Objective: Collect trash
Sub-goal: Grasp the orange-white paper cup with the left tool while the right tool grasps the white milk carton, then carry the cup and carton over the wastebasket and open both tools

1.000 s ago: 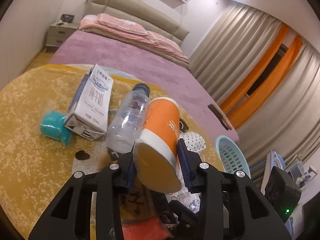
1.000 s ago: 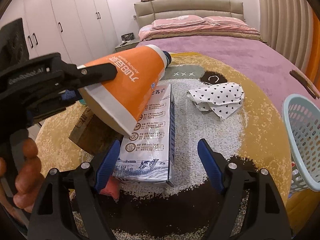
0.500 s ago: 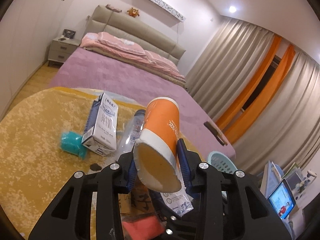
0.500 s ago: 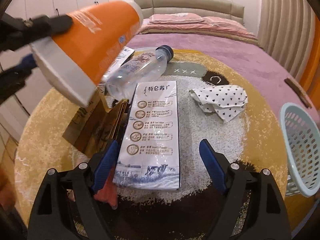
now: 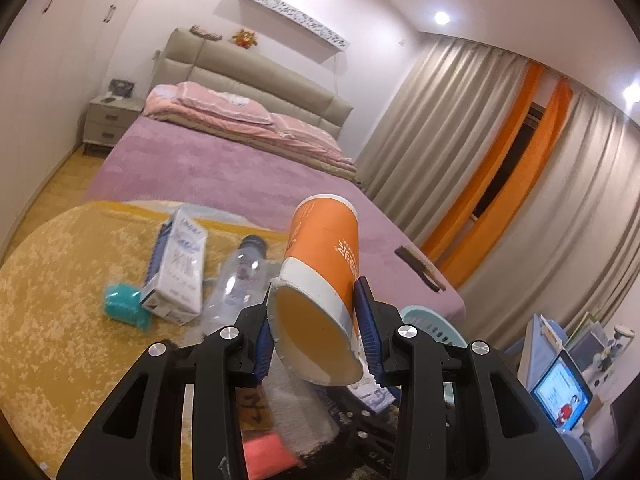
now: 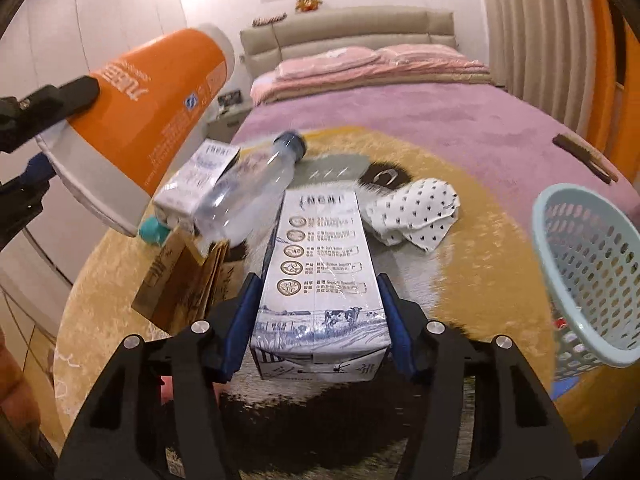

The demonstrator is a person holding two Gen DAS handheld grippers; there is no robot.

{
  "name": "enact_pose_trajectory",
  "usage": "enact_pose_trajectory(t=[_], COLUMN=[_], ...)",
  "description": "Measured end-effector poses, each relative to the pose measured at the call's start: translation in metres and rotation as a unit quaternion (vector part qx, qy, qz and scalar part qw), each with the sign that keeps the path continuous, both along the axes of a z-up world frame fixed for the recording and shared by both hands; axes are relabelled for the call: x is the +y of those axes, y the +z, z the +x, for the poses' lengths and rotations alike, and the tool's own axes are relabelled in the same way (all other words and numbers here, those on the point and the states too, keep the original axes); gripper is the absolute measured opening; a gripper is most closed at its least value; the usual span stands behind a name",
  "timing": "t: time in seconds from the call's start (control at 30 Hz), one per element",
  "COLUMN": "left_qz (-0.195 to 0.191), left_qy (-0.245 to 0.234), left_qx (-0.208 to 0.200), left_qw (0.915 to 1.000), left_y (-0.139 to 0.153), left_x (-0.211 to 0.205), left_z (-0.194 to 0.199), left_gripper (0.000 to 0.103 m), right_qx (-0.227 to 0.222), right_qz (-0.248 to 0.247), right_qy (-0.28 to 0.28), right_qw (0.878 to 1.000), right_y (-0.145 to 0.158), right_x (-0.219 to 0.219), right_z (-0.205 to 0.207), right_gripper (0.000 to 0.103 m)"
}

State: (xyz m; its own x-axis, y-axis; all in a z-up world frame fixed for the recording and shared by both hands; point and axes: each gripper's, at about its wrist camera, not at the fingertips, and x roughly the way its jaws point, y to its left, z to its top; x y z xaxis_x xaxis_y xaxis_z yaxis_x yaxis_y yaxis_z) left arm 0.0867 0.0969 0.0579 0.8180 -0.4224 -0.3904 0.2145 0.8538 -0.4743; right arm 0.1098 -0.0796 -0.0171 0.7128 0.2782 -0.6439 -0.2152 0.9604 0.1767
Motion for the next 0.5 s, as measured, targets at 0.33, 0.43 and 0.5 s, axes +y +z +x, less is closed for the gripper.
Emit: enact_pose_trajectory(t=[0.33, 0.43, 0.5], left_qz=[0.011, 0.015, 0.019], left_qy=[-0.039, -0.052, -0.060], left_qx=[-0.026, -0.027, -0.027], left_qw=[0.9989, 0.9981, 0.9976], left_y=[0.019, 0.022, 0.023], left_x=[-0.053, -0.069, -0.079], left_z=[0.009, 0.013, 0.016], left_gripper=[0.035, 0.035, 0.035], right_qx=[-0.048, -0.053, -0.055], right_qz=[0.026, 0.039, 0.047], right_qy=[-0.066, -0.091, -0.108], right_qw=[0.996, 0.994, 0.992], right_y=[0.036, 0.041, 0.044], right_x=[-0.080, -0.108, -0.126], right_z=[-0.016, -0.018, -0.019], right_gripper=[0.054, 0.054, 0.054])
